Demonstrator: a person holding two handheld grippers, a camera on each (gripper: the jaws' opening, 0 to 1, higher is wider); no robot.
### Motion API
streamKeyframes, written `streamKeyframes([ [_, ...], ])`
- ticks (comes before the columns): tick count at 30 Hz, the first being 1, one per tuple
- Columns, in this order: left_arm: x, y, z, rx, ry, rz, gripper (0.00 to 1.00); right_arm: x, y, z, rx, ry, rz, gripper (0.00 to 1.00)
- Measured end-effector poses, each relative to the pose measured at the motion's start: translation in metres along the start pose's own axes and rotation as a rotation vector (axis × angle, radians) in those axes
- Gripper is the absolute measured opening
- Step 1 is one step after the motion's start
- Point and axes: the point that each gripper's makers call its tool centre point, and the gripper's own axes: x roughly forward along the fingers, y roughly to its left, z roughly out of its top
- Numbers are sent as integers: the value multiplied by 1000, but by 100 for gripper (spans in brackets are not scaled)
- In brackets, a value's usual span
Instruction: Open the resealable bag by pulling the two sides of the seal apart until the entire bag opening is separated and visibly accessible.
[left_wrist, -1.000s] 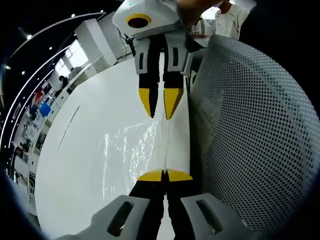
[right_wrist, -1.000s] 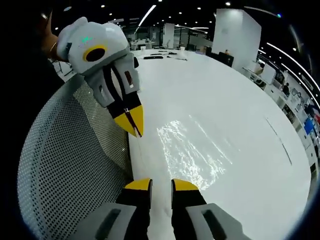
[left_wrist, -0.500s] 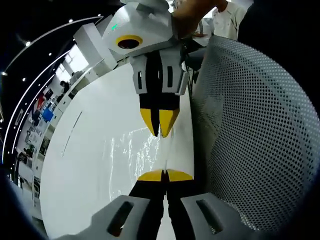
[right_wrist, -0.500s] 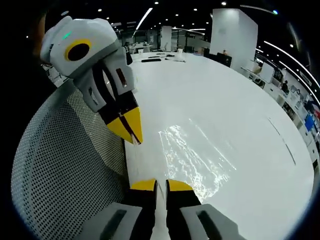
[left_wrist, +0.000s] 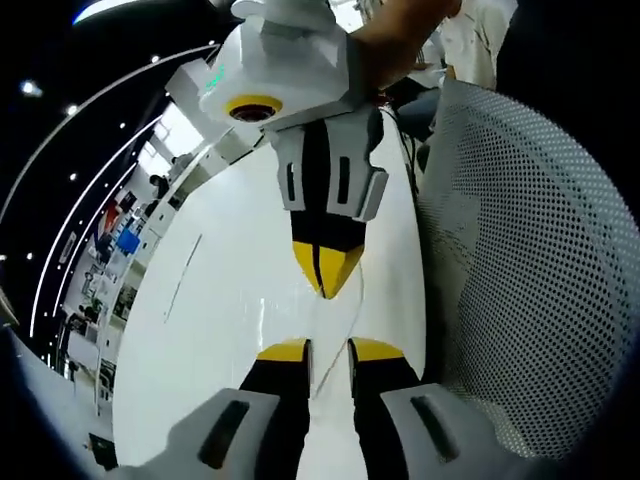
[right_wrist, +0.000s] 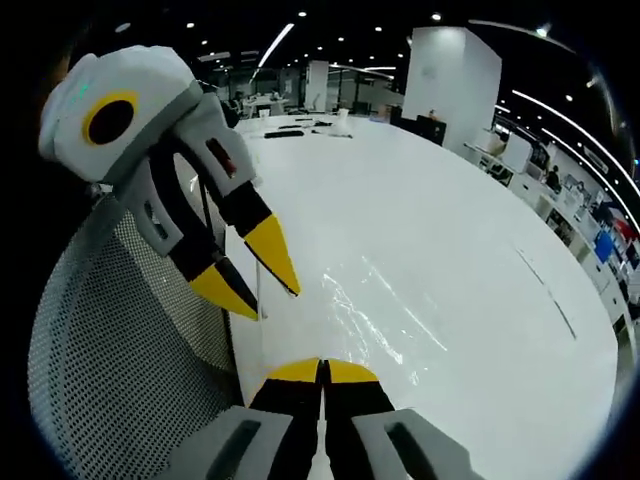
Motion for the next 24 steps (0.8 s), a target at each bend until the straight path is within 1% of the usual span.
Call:
streamKeyframes([
  [1, 0, -1, 1, 16, 2, 0, 14, 1, 0, 1, 1, -1, -2, 0],
  [3, 2, -1, 2, 87, 17, 7, 17, 2, -2, 2, -5, -2, -13, 0],
  [7, 3, -6, 7, 120, 20, 11, 22, 3, -6, 1, 2, 6, -34, 0],
  [12, 2, -8, 13, 129, 1, 12, 24, 2, -8, 0, 23, 5, -42, 0],
  [15, 4, -9, 9, 139, 14, 11, 23, -1, -4, 6, 30, -25, -26, 0],
  [17, 5, -8, 8, 147, 26, 16, 23, -1, 1, 10, 9, -29, -20, 0],
  [20, 6, -6, 5, 147, 41, 18, 20, 0, 5, 14, -9, -31, -15, 0],
  [24, 7, -4, -2, 137, 59, 19, 12, 0, 5, 22, -2, -51, -16, 0],
])
